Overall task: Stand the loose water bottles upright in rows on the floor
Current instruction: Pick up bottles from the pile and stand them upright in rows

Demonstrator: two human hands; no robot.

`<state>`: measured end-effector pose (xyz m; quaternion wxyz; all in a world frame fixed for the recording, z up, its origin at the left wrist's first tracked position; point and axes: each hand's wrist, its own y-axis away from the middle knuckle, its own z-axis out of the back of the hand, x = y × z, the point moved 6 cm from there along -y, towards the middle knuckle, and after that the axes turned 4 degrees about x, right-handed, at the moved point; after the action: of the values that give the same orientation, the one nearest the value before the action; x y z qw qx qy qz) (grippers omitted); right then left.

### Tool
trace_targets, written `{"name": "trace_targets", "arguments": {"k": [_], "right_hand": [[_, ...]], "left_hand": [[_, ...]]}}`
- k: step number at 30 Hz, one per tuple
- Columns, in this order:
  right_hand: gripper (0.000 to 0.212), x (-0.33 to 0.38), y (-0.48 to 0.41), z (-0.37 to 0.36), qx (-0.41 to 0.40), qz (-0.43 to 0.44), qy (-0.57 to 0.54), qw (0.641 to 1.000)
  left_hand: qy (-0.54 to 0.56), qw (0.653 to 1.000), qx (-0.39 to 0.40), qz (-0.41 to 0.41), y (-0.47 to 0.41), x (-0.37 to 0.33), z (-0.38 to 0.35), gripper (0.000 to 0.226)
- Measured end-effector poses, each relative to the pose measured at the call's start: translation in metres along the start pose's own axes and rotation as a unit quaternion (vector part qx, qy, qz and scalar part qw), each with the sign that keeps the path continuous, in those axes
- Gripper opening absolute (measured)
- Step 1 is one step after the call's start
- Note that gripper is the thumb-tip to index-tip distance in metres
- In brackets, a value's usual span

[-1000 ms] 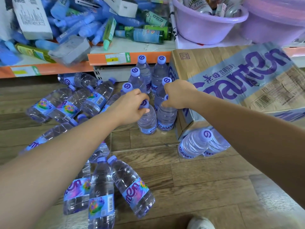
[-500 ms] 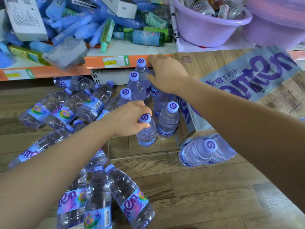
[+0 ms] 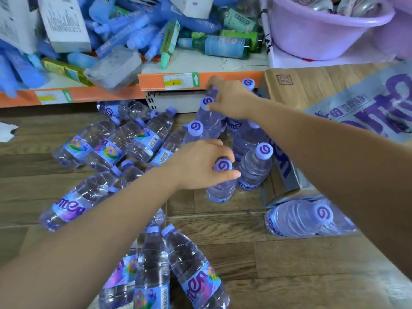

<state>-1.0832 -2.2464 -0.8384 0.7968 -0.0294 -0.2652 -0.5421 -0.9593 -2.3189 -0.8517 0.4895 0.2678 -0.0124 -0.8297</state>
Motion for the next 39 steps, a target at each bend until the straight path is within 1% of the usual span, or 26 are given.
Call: {"name": "trace_targets", "arguments": {"k": [1, 2, 3, 4, 5, 6, 7, 8, 9, 11, 15, 21, 23, 27, 29, 32, 34, 36, 37, 38, 39], "right_hand": [[0.028, -0.007, 0.003, 0.013, -0.041, -0.009, 0.022, 0.999], [0.017, -0.016, 0.006, 0.024, -0.059, -0.021, 0.059, 0.996], [0.015, -0.023, 0.011, 0.033, -0.045, -0.023, 0.093, 0.994], [0.021, -0.029, 0.017, 0.036, 0.006, -0.029, 0.109, 0.994], [0.031, -0.032, 0.025, 0.033, 0.082, -0.043, 0.104, 0.99], [0.041, -0.035, 0.033, 0.028, 0.151, -0.062, 0.105, 0.981], [0.047, -0.037, 0.038, 0.022, 0.19, -0.068, 0.137, 0.97], [0.05, -0.039, 0.041, 0.018, 0.207, -0.065, 0.187, 0.958], [0.049, -0.039, 0.04, 0.015, 0.202, -0.057, 0.225, 0.952], [0.043, -0.038, 0.037, 0.01, 0.176, -0.049, 0.237, 0.954], [0.029, -0.04, 0.039, 0.011, 0.119, -0.049, 0.195, 0.972], [0.026, -0.045, 0.034, 0.01, 0.027, -0.042, 0.193, 0.98], [0.028, -0.047, 0.033, 0.013, 0.002, -0.055, 0.187, 0.981], [0.027, -0.049, 0.033, 0.015, -0.012, -0.065, 0.186, 0.98], [0.025, -0.048, 0.032, 0.014, -0.006, -0.064, 0.191, 0.979], [0.016, -0.047, 0.031, 0.015, 0.011, -0.065, 0.219, 0.974], [0.018, -0.039, 0.033, 0.018, 0.001, -0.064, 0.24, 0.969], [0.026, -0.022, 0.034, 0.024, -0.056, -0.031, 0.264, 0.962], [0.031, -0.011, 0.032, 0.024, -0.078, -0.004, 0.255, 0.964], [0.037, -0.001, 0.029, 0.022, -0.082, 0.021, 0.222, 0.971], [0.043, 0.007, 0.024, 0.018, -0.066, 0.038, 0.174, 0.982]], "left_hand": [[-0.008, 0.999, -0.045, 0.004, 0.001, 0.005, 0.005, 0.038], [-0.021, 0.994, -0.107, 0.01, 0.001, 0.011, 0.013, 0.043], [-0.032, 0.984, -0.175, 0.022, 0.002, 0.018, 0.021, 0.046], [-0.042, 0.97, -0.235, 0.039, 0.003, 0.026, 0.029, 0.045], [-0.056, 0.957, -0.279, 0.061, 0.003, 0.033, 0.034, 0.043], [-0.07, 0.949, -0.294, 0.089, 0.001, 0.04, 0.037, 0.042], [-0.073, 0.951, -0.278, 0.117, -0.003, 0.047, 0.036, 0.044], [-0.064, 0.958, -0.243, 0.141, -0.009, 0.051, 0.033, 0.047], [-0.047, 0.965, -0.207, 0.156, -0.014, 0.054, 0.03, 0.049], [-0.009, 0.972, -0.161, 0.169, -0.023, 0.057, 0.025, 0.047], [0.058, 0.968, -0.167, 0.177, -0.026, 0.056, 0.028, 0.036], [0.073, 0.971, -0.158, 0.162, -0.023, 0.05, 0.025, 0.038], [0.07, 0.973, -0.155, 0.158, -0.023, 0.047, 0.024, 0.039], [0.073, 0.974, -0.15, 0.152, -0.022, 0.042, 0.023, 0.038], [0.066, 0.976, -0.144, 0.151, -0.024, 0.04, 0.021, 0.038], [0.065, 0.976, -0.144, 0.153, -0.026, 0.04, 0.021, 0.039], [0.071, 0.974, -0.146, 0.156, -0.028, 0.042, 0.021, 0.039], [0.069, 0.975, -0.143, 0.158, -0.028, 0.043, 0.021, 0.037], [0.065, 0.975, -0.142, 0.158, -0.028, 0.045, 0.021, 0.035], [0.068, 0.974, -0.143, 0.159, -0.027, 0.046, 0.022, 0.035], [0.078, 0.974, -0.145, 0.157, -0.026, 0.046, 0.023, 0.035]]}}
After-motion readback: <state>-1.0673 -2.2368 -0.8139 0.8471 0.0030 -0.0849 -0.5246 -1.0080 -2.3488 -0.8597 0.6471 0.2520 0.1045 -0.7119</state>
